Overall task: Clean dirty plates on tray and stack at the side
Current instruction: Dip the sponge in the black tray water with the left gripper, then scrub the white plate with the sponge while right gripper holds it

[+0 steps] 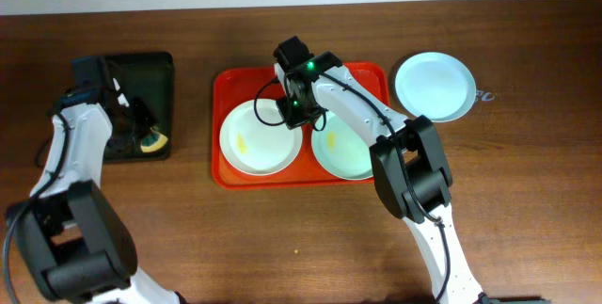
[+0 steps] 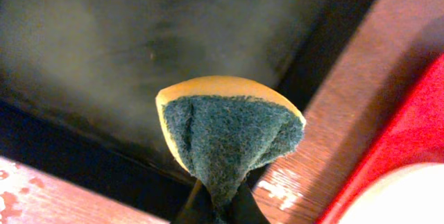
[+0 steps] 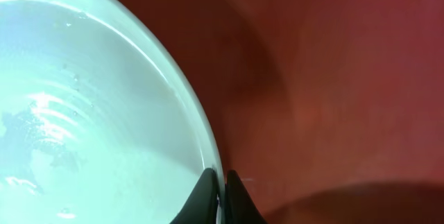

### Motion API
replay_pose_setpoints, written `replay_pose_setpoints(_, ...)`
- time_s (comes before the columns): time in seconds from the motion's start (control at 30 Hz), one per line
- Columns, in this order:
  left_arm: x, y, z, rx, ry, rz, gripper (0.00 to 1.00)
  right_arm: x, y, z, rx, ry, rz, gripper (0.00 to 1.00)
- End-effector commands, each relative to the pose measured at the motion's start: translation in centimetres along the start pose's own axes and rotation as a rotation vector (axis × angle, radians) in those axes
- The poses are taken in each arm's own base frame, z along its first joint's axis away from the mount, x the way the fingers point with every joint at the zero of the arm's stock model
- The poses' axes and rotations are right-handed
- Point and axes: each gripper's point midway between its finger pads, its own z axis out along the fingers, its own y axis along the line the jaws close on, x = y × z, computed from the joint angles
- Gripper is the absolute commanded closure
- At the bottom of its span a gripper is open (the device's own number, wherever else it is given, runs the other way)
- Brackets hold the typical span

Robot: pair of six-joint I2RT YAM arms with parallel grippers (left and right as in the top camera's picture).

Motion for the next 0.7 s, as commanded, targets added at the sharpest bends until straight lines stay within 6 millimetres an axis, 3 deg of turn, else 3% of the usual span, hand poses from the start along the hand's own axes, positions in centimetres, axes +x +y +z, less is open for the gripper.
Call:
replay_pose_setpoints(0.0, -1.0, -2.8, -5.4, 0.106, -0.116, 0.06, 1.0, 1.5, -0.6, 0.9, 0.035, 0.058, 0.248, 0.96)
replay_pose_setpoints(0.07, 1.2, -6.9, -5.9, 0.197, -0.077, 0.143, 1.0, 1.8, 0.1, 1.1, 0.025, 0.068, 0.354, 0.96)
replay_pose_setpoints(0.13, 3.3, -10.2, -5.6, 0.223, -0.048, 0.231, 1.0, 1.7, 0.0, 1.1, 0.031, 0.064, 0.322, 0.96)
replay_pose_setpoints(0.2, 5.7, -13.9, -5.6, 0.26, -0.035, 0.329, 1.0, 1.8, 0.0, 1.1, 0.028, 0.067, 0.249, 0.89)
replay_pose_setpoints(0.23, 6.3, -14.8, -5.7, 0.271, -0.034, 0.353, 1.0, 1.8, 0.0, 1.1, 0.028, 0.069, 0.246, 0.87)
replay_pose_setpoints(0.27, 7.2, -16.0, -5.7, 0.283, -0.031, 0.387, 1.0, 2.0, 0.0, 1.0, 0.029, 0.076, 0.247, 0.79)
replay_pose_setpoints(0.37, 8.6, -17.4, -4.3, 0.266, -0.005, 0.384, 1.0, 2.3, 0.0, 1.0, 0.03, 0.088, 0.248, 0.76)
replay_pose_setpoints(0.43, 9.9, -18.5, -1.9, 0.257, 0.034, 0.418, 1.0, 2.4, -0.1, 1.1, 0.031, 0.093, 0.249, 0.96)
replay_pose_setpoints(0.53, 10.4, -18.4, 1.8, 0.218, 0.077, 0.385, 1.0, 2.9, 0.2, 1.4, 0.006, 0.111, 0.182, 0.96)
replay_pose_setpoints(0.67, 11.0, -18.1, 3.5, 0.199, 0.107, 0.387, 1.0, 2.8, 0.9, 1.4, -0.041, 0.112, 0.125, 0.96)
